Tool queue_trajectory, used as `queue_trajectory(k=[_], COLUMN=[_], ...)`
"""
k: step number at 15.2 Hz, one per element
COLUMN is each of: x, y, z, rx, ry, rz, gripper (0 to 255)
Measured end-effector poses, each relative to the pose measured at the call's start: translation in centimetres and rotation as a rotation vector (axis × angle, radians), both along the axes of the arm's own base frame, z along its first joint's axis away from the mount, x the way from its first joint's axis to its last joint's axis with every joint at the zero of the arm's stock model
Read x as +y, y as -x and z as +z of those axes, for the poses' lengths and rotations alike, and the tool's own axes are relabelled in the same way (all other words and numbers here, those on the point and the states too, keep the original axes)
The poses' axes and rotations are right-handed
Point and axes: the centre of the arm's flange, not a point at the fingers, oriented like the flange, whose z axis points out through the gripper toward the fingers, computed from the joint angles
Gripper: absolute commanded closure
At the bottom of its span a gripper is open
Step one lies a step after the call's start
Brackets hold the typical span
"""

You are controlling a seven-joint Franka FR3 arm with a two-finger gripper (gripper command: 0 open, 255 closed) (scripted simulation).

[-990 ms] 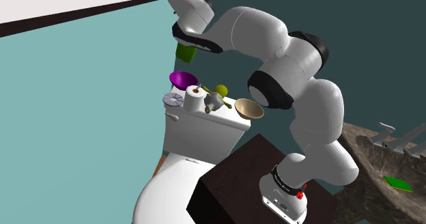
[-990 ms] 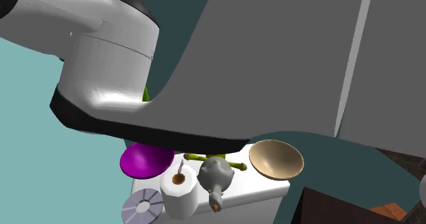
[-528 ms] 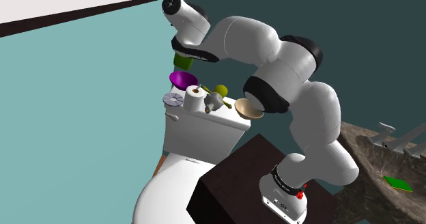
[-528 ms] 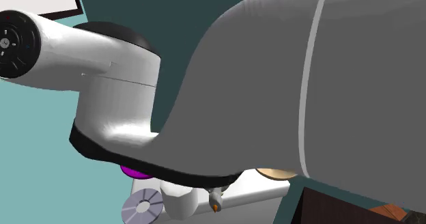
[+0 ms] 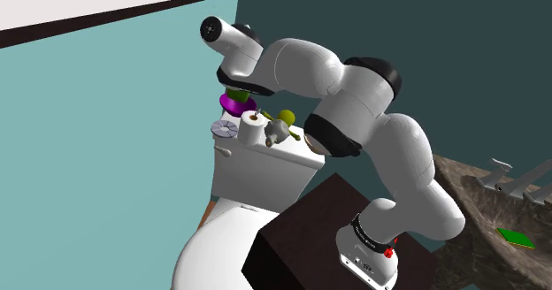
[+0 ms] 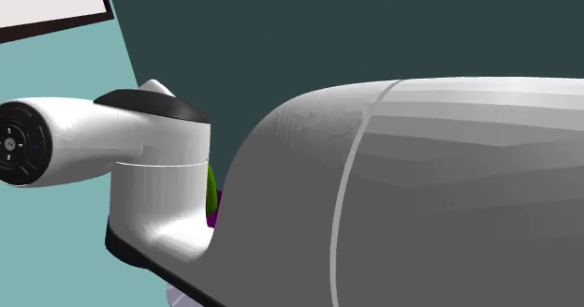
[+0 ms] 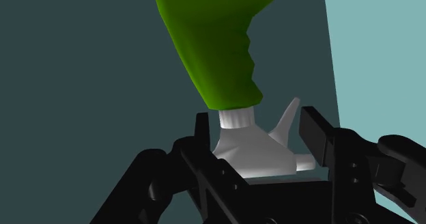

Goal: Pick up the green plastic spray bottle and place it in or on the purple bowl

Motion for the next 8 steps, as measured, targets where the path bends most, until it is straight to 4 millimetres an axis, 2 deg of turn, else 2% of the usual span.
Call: queue_trajectory(k=[3,4,8], x=[-0.13,-0.15,-0.24], y=[0.14,0.13,-0.07], z=[-0.42,-0.56,-0.69], rx=[0.01,0.011,0.009], ry=[0.011,0.012,0.012], rz=[-0.005,-0.005,-0.001], gripper=[255,0,0])
